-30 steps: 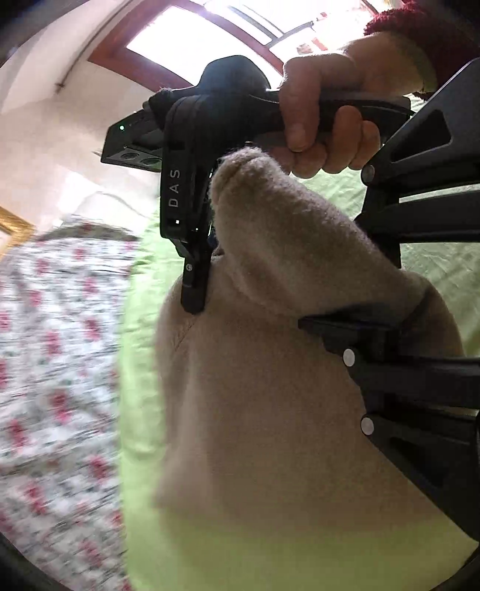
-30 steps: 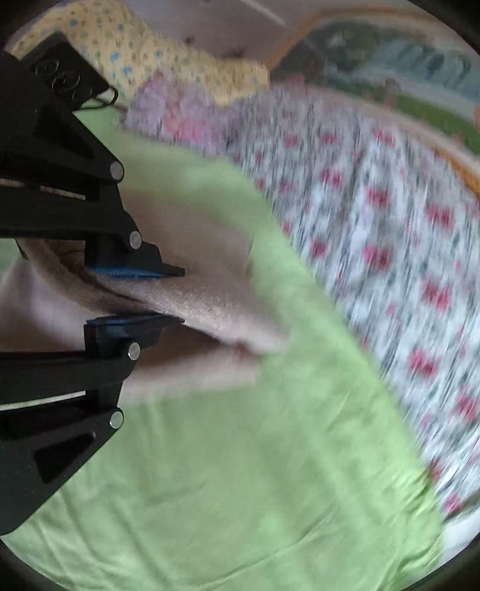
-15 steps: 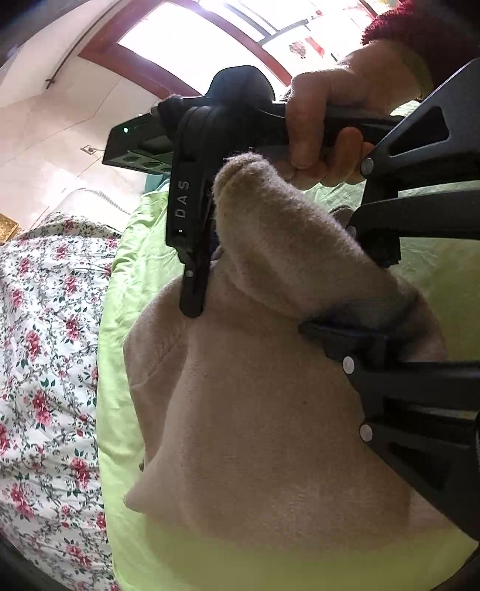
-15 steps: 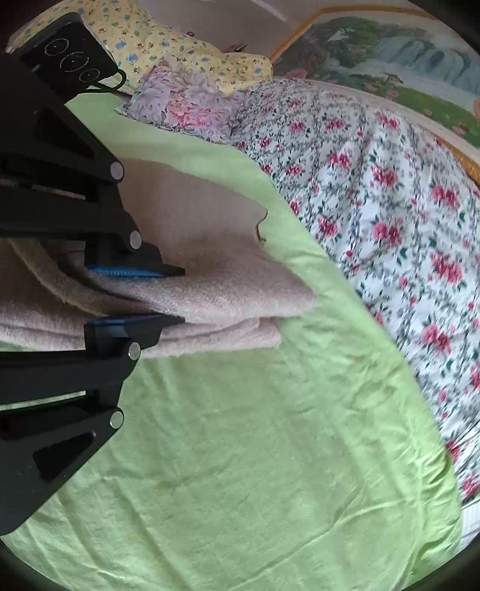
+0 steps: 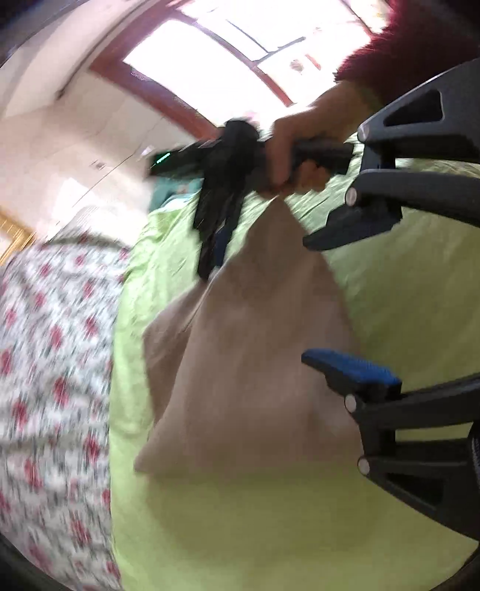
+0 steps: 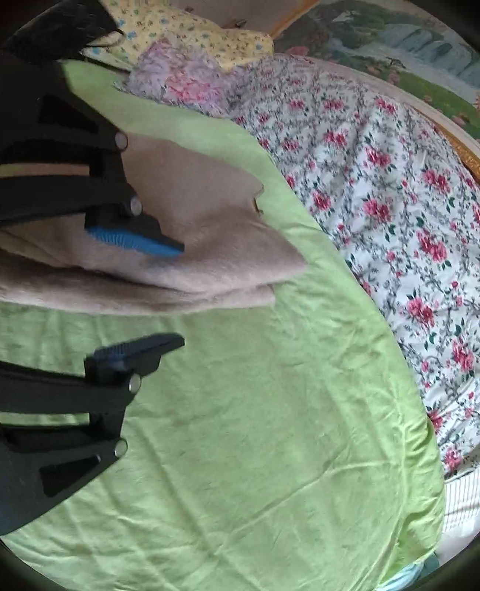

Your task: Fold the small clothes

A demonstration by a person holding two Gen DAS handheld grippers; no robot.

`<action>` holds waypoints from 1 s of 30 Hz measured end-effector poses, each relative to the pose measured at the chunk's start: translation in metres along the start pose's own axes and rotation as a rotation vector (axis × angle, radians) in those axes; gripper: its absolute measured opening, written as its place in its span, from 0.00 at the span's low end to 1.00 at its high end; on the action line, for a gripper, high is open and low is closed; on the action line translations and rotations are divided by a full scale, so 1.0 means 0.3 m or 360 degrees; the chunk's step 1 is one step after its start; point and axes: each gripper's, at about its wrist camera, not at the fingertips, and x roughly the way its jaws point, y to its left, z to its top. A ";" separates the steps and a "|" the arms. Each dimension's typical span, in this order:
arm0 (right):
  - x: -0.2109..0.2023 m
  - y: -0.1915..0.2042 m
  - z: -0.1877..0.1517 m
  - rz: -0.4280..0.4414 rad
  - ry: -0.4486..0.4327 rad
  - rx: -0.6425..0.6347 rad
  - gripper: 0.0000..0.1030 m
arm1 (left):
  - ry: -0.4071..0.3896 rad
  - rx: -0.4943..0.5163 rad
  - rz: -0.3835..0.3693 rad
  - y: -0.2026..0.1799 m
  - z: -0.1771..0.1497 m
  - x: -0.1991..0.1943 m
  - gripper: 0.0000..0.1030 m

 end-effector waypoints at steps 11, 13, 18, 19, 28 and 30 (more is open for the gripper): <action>0.058 0.006 -0.017 0.0163 0.0153 0.0054 0.66 | 0.0115 -0.0360 0.0142 0.272 0.075 0.049 0.73; 0.073 0.000 -0.017 0.0200 0.0180 0.0068 0.66 | 0.0141 -0.0413 0.0125 0.306 0.087 0.080 0.73; 0.114 -0.026 0.000 0.0251 0.0207 0.0100 0.66 | 0.0165 -0.0487 0.0064 0.357 0.120 0.170 0.81; 0.129 -0.036 0.004 0.0263 0.0218 0.0124 0.66 | 0.0167 -0.0495 0.0057 0.368 0.122 0.187 0.83; 0.225 -0.045 -0.016 0.0393 0.0326 0.0238 0.37 | 0.0120 -0.0599 -0.0044 0.420 0.112 0.274 0.64; 0.201 -0.014 -0.024 0.0398 0.0285 0.0216 0.33 | 0.0089 -0.0597 -0.0083 0.420 0.107 0.245 0.56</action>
